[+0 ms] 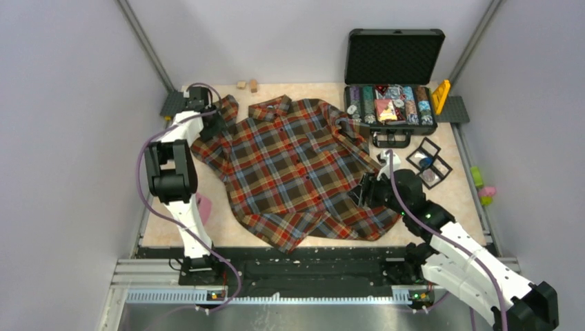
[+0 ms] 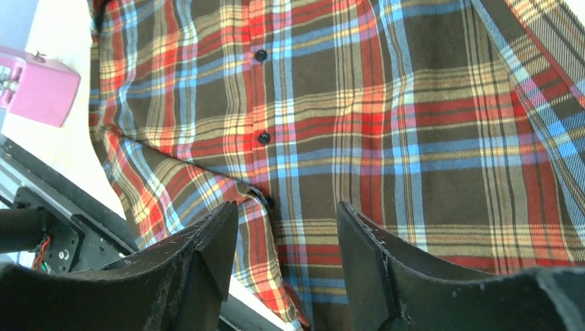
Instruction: Pin the brooch onto the clothing
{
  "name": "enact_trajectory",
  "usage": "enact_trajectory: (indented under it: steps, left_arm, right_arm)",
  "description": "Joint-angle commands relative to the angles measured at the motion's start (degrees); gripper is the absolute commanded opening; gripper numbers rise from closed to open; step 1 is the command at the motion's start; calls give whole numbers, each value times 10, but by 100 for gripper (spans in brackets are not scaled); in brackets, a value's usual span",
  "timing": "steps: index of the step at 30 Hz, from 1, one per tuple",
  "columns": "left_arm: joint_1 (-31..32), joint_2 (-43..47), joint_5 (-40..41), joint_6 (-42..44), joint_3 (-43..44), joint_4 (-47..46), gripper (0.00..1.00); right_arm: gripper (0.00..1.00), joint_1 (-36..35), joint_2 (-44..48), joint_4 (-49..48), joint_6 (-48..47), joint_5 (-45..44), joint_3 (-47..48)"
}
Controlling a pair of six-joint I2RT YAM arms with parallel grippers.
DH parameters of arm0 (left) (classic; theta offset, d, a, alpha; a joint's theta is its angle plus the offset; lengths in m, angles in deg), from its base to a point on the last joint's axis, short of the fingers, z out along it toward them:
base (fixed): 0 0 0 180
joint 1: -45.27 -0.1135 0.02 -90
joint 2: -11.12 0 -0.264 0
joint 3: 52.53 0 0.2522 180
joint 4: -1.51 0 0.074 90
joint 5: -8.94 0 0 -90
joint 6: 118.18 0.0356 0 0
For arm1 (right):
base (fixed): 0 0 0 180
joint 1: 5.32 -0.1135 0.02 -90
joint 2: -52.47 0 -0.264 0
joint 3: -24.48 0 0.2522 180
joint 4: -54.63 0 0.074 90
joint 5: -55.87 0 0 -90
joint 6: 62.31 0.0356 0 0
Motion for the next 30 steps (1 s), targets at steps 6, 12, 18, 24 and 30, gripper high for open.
enact_trajectory:
  steps: [6, 12, 18, 24, 30]
  left_arm:
    - [-5, -76, 27, -3, 85, -53, 54]
    - [-15, -97, 9, -5, 95, -58, 45]
    - [-15, -98, -11, -6, 81, -83, 38]
    - [-15, -106, -10, -4, 86, -82, 36]
    - [-17, -109, -5, -6, 89, -73, 37]
  right_arm:
    - [52, -6, -8, -16, 3, -6, -16]
    - [50, -6, -22, -19, 2, -9, -13]
    - [48, -6, -42, -30, 4, -3, -13]
    - [46, -6, -57, -36, 2, 1, -7]
    - [46, -6, -59, -36, 3, 4, -7]
